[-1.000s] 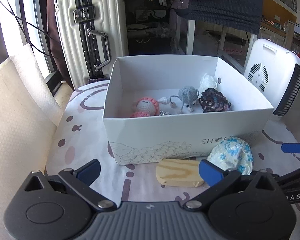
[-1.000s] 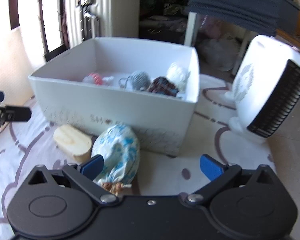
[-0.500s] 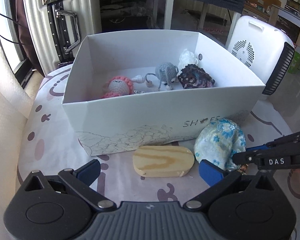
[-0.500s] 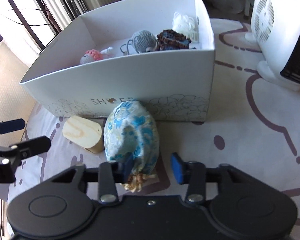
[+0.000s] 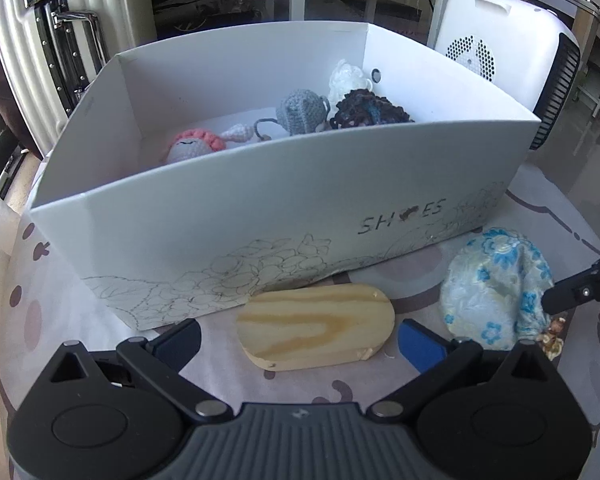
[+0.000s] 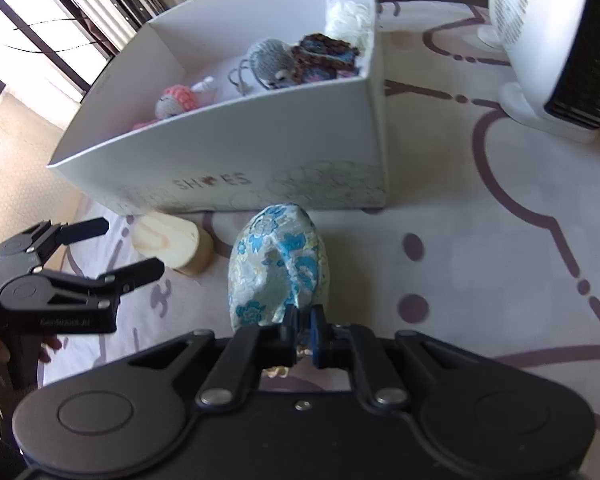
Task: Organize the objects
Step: 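Lower both tools toward the wooden block and floral pouch beside the box, then grasp the wooden oval block with the left tool while the right tool grasps the floral pouch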
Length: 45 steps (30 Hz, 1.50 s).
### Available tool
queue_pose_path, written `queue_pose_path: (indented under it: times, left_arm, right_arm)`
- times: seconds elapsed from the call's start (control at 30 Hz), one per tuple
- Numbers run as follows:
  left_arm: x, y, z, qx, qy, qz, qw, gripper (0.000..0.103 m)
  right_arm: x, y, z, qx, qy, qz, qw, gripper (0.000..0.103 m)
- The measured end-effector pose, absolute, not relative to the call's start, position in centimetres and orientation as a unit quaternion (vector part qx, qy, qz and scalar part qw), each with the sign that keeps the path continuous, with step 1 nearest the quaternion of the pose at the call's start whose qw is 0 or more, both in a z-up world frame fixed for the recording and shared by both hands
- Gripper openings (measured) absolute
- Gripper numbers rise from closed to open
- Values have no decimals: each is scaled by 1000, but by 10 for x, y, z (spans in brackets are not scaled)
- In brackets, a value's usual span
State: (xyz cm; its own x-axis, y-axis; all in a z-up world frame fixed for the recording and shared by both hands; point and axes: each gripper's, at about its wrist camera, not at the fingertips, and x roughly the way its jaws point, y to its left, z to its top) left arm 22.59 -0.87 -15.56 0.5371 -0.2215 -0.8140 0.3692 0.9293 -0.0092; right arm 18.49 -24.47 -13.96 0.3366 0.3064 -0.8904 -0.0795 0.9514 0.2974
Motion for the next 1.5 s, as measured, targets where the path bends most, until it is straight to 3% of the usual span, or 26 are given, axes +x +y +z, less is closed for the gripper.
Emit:
queue_pose_path:
  times: [0.3, 0.37, 0.43, 0.6, 0.73, 1.23, 1.5]
  left_arm:
    - [239, -26, -167, 87, 467, -169, 864, 103]
    - [243, -27, -169, 82, 470, -165, 863, 103]
    - [246, -28, -170, 80, 472, -164, 862, 103]
    - [253, -30, -171, 92, 477, -159, 859, 103]
    - [258, -26, -170, 63, 487, -162, 856, 94]
    - [227, -20, -167, 101, 509, -194, 832, 92]
    - [227, -20, -168, 111, 520, -198, 823, 93]
  right_arm:
    - [183, -272, -142, 63, 573, 70, 814, 2]
    - [182, -275, -141, 70, 563, 68, 821, 15]
    - [182, -276, -140, 76, 547, 78, 830, 58]
    - [179, -254, -139, 25, 518, 150, 842, 83]
    - [178, -230, -145, -25, 518, 184, 835, 95]
    - [197, -200, -170, -90, 525, 159, 831, 100]
    - [202, -198, -173, -94, 543, 161, 819, 86]
